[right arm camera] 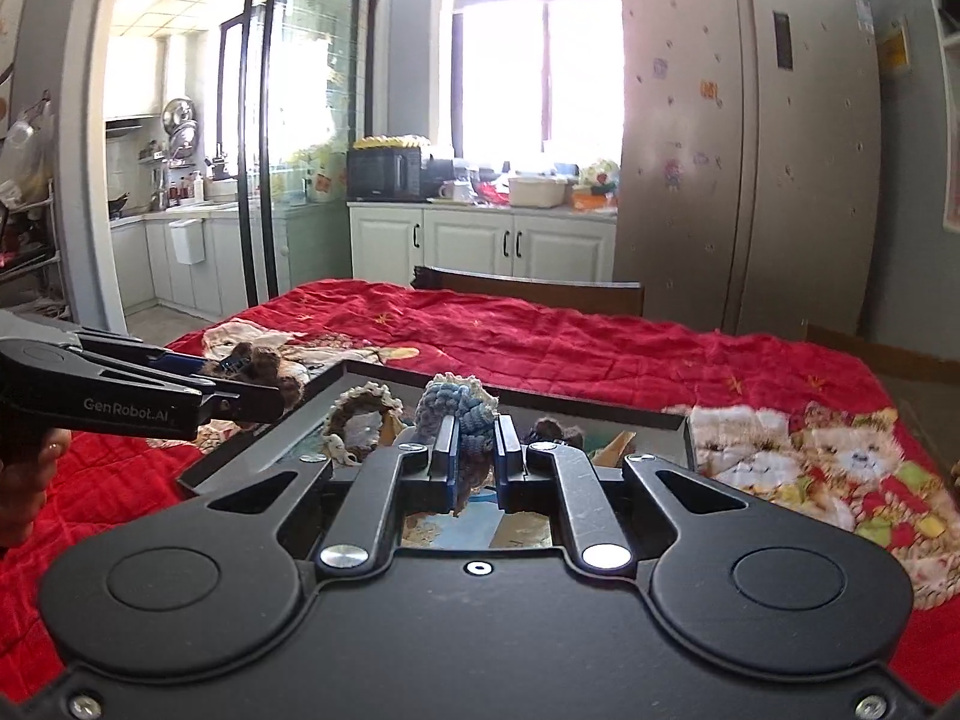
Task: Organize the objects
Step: 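Carry the fuzzy clip with the left tool while the right tool carries the blue scrunchie over the box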
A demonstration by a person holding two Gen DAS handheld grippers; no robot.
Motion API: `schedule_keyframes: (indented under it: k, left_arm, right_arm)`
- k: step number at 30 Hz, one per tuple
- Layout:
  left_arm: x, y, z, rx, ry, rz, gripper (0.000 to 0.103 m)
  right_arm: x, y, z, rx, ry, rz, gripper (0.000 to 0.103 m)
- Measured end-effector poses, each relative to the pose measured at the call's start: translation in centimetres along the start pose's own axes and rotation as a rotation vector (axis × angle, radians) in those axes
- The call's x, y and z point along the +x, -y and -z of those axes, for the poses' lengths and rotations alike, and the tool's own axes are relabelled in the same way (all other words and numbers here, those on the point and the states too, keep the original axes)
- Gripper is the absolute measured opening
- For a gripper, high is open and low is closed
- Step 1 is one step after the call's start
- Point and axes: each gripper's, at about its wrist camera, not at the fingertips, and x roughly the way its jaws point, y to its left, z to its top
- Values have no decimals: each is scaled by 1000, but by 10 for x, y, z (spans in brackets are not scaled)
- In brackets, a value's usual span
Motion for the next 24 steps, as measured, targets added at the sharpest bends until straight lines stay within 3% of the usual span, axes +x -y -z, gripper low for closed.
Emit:
schedule_keyframes:
  k: [9, 24]
  left_arm:
    - [34, -6, 7, -13, -50, -23, 46]
    - [53, -10, 18, -20, -81, -33, 47]
  right_arm:
    - [47, 15, 8, 72, -43, 11, 11]
    - [77, 28, 32, 152, -105, 13, 11]
